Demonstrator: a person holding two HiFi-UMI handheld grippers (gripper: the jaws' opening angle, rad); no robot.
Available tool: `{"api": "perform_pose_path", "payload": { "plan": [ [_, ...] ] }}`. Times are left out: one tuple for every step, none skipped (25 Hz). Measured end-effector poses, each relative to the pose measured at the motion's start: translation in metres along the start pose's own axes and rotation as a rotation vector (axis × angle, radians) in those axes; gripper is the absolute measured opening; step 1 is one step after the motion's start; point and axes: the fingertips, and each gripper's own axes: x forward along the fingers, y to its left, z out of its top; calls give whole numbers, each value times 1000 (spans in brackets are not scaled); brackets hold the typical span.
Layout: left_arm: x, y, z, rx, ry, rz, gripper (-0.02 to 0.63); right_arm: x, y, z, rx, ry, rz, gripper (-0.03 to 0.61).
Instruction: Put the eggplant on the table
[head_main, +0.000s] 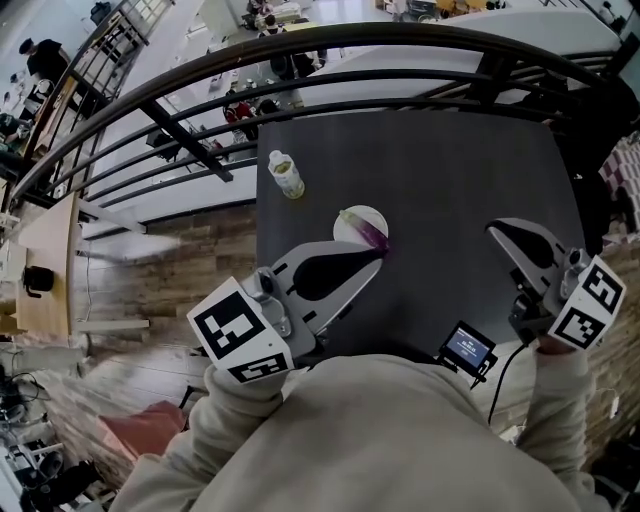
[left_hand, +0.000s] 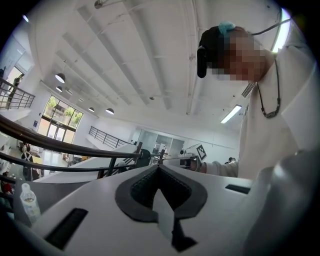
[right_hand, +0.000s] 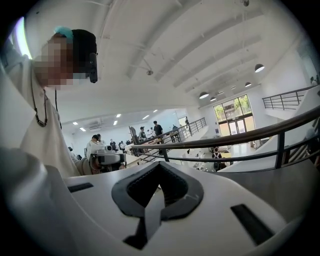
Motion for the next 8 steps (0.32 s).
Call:
{"api": "perform_pose_path", "payload": {
  "plan": [
    [0,1,-1,-2,5,5,5,-3,-5,1,4,-5,-8,14],
    [-1,2,-2,-3,9,9,5,-5,-8,2,6,-10,-13,14],
    [-2,3,-2,-3,13,14,5,-6,-10,2,8,-14,-15,14],
    [-3,4,-2,-3,16,17,5,-5,-11,3,8,-16,-14,14],
    [-4,5,-2,-2,18,19,5,-3,-10,3,8,-18,-11,14],
    [-5,5,-1,-1,20,21,5,-1,-10,4,7,-19,-7,14],
    [-5,6,0,-1,21,22,5,0,-10,4,6,-19,-3,14],
    [-6,7,0,0,22,23,5,2,-9,5,4,-18,0,14]
  ]
}}
